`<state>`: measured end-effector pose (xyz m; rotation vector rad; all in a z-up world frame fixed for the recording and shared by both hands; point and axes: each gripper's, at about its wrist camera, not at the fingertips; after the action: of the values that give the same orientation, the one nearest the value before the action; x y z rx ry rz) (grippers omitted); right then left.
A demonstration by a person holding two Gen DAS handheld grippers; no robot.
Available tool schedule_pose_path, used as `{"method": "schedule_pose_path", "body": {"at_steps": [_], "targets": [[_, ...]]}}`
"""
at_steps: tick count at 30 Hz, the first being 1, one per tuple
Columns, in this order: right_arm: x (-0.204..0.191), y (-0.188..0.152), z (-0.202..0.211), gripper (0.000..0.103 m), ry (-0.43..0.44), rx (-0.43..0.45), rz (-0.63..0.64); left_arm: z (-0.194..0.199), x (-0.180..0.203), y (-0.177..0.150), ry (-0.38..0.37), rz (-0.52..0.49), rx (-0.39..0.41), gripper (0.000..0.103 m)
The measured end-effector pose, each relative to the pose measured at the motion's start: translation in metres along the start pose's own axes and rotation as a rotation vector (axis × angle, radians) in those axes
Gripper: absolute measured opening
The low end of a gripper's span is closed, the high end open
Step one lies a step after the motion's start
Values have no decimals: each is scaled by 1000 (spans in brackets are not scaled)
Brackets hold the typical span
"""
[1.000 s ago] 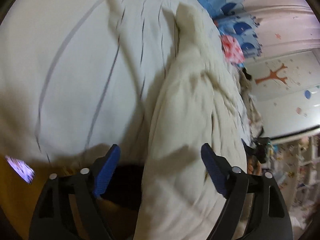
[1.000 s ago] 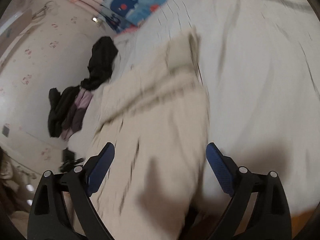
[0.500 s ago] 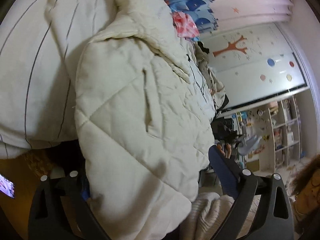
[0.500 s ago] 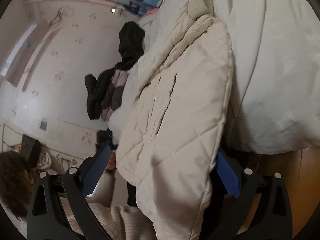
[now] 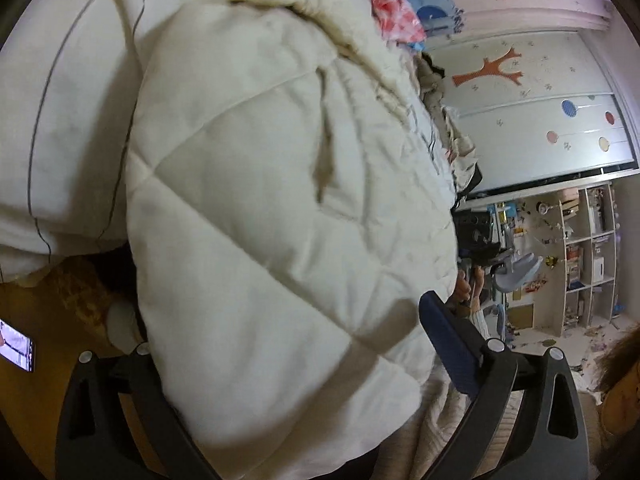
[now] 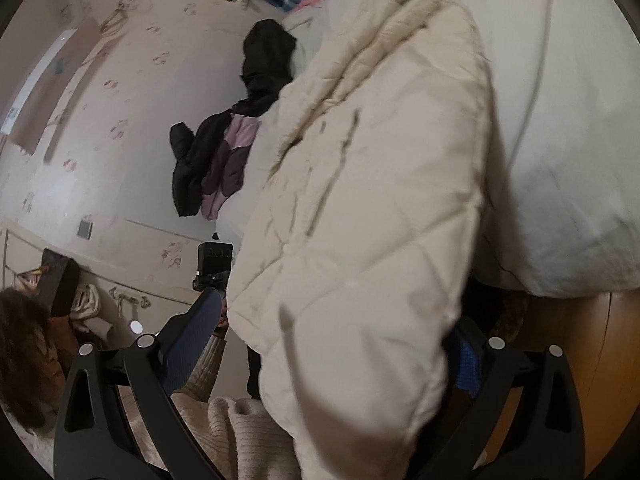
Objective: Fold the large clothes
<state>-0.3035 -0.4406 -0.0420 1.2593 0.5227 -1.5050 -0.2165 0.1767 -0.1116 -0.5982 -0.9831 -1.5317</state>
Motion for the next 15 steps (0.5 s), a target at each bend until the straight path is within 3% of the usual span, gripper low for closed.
{"method": "schedule_pose_path", "body": {"at_steps": [5, 12, 15], "targets": [[-10, 0, 2, 95, 33, 37, 33, 14, -5, 7, -6, 45, 93, 92], [-4, -4, 12, 72, 24, 74, 50, 9, -4, 2, 9, 2, 86, 65], [1, -8, 10, 69, 5, 51, 58, 10, -6, 2, 6, 0, 91, 63]]}}
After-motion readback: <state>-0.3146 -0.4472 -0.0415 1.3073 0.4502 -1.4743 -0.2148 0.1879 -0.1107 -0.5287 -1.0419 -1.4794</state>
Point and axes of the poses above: each gripper's, at about its wrist camera, not at the fingertips, and z roughly against the way its jaws point, x to its right, y to its top, and after that the axes turned 9 degrees about x, right-handed
